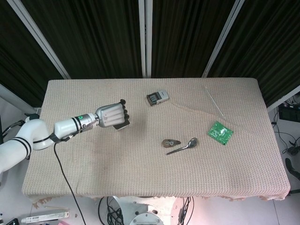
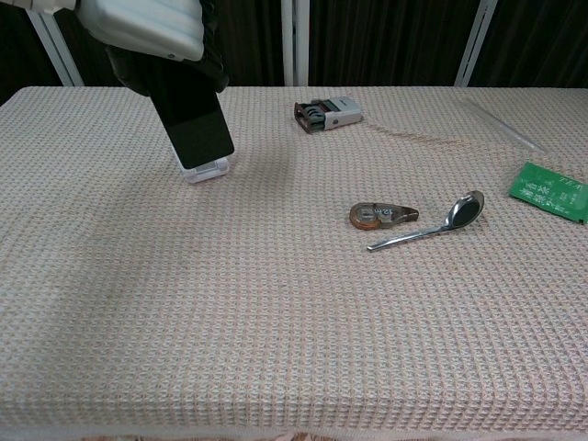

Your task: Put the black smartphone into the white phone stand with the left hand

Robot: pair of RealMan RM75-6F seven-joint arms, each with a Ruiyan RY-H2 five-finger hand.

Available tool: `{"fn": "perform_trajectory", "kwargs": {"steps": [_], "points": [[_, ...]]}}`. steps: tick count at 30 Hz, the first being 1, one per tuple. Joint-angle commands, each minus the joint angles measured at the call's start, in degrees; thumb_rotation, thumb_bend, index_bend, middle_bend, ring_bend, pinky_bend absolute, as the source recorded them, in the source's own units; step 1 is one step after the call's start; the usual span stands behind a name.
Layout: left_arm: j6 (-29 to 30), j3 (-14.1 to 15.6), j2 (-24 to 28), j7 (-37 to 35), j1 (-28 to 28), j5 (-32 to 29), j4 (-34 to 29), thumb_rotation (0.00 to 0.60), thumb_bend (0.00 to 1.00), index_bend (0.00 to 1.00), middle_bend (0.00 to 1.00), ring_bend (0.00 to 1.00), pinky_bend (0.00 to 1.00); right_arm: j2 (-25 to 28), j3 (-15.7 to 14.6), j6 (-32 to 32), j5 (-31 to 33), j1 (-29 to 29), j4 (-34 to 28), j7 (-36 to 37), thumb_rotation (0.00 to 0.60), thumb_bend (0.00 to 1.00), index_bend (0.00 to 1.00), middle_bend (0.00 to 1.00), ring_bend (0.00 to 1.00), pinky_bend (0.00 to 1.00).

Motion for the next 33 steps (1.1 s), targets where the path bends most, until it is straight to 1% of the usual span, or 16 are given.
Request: {"fn": "perform_trajectory", "kwargs": {"steps": [1, 8, 14, 24, 33], "points": [[0.8, 0.8, -0.3, 0.2, -0.5, 0.8, 1.2, 0.6, 0.38, 0.68, 0.71, 0.43, 0.3, 0.0, 0.0, 0.0, 0.0, 0.0, 0.0, 0.0, 0.6, 0.21, 0.0, 0.0, 0.0, 0.0], [3.0, 3.5, -1.2, 0.0, -1.2, 3.2, 3.6, 0.6, 0.38, 0.68, 0.71, 0.43, 0.3, 0.0, 0.1, -0.1, 0.1, 0.0, 0.1, -0.1, 0.6, 0.21, 0.0, 0.0, 0.0, 0.0], [4.0, 4.8, -2.2, -1.0, -1.5, 3.6, 5.2, 0.6, 0.38, 0.68, 0.71, 0.43, 0.3, -0.1, 0.2, -0.4, 0.1, 0.1, -0.1, -0.4, 0.6, 0.21, 0.0, 0.0, 0.0, 0.0], [5.4, 5.6, -3.1, -2.4, -1.9, 3.0, 7.2, 0.6, 0.39, 0.68, 0.71, 0.43, 0.3, -0.2, 0.4, -0.9, 0.6, 0.3, 0.2, -0.3, 0.6, 0.21, 0.0, 0.0, 0.0, 0.0], [5.5, 6.0, -4.3, -3.6, -2.5, 2.2, 8.5, 0.6, 0.39, 0.68, 0.71, 0.43, 0.3, -0.2, 0.6, -1.3, 0.7, 0.5, 0.1, -0.5, 0.6, 0.21, 0.0, 0.0, 0.0, 0.0]]}}
